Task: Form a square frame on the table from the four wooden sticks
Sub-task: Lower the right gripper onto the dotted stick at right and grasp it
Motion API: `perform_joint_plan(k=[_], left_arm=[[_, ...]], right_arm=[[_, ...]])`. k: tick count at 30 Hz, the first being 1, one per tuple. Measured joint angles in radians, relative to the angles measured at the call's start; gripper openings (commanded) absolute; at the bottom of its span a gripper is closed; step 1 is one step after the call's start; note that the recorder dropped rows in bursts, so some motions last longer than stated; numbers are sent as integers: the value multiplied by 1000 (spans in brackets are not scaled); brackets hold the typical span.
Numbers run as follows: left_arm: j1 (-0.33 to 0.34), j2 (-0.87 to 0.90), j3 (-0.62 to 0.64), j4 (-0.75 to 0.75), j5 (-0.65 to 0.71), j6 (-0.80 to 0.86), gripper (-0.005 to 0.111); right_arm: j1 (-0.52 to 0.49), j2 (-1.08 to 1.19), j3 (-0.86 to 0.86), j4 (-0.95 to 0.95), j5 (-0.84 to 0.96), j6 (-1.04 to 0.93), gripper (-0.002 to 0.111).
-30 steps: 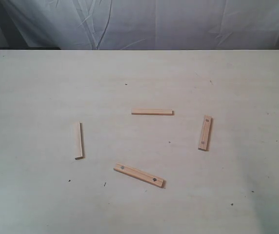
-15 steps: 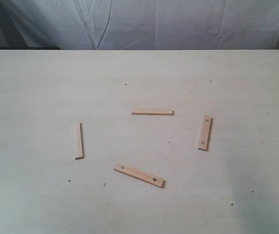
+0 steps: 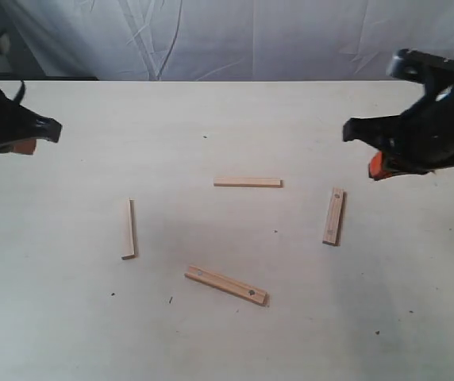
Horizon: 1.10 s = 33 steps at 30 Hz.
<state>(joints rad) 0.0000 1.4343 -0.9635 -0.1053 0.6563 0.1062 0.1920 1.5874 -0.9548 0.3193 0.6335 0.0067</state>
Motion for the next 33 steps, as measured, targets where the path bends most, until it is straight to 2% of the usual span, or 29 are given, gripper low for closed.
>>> perform_joint_plan(k=[4, 5, 6, 7, 9, 11, 13, 21, 23, 24, 25, 27, 33], left_arm=[[1, 182, -76, -23, 91, -13, 0], [3, 210, -81, -43, 103, -13, 0], [10, 250, -85, -94, 115, -15, 0], [10, 260, -85, -115, 118, -18, 0], [12, 274, -87, -178, 120, -18, 0], [14, 276, -87, -206, 112, -18, 0], [14, 276, -87, -233, 93, -18, 0], [14, 276, -87, -250, 63, -16, 0], [14, 276, -87, -256, 52, -16, 0], [14, 276, -87, -256, 45, -16, 0], [14, 276, -87, -257, 42, -16, 0], [14, 276, -87, -259, 38, -16, 0], [14, 276, -87, -262, 31, -14, 0]], right_arm=[[99, 146, -134, -183, 65, 252, -1], [114, 175, -152, -206, 73, 299, 3], [133, 221, -165, -222, 73, 352, 9], [141, 238, -167, -224, 70, 367, 23], [148, 269, -171, -217, 56, 385, 41], [149, 272, -171, -217, 56, 389, 45], [149, 272, -172, -215, 46, 406, 41], [169, 353, -173, -272, 29, 497, 42], [183, 379, -173, -295, 29, 519, 37], [185, 384, -173, -297, 29, 521, 31], [187, 392, -173, -299, 29, 521, 23], [189, 404, -173, -299, 35, 523, -1], [189, 404, -182, -303, 46, 527, 0]])
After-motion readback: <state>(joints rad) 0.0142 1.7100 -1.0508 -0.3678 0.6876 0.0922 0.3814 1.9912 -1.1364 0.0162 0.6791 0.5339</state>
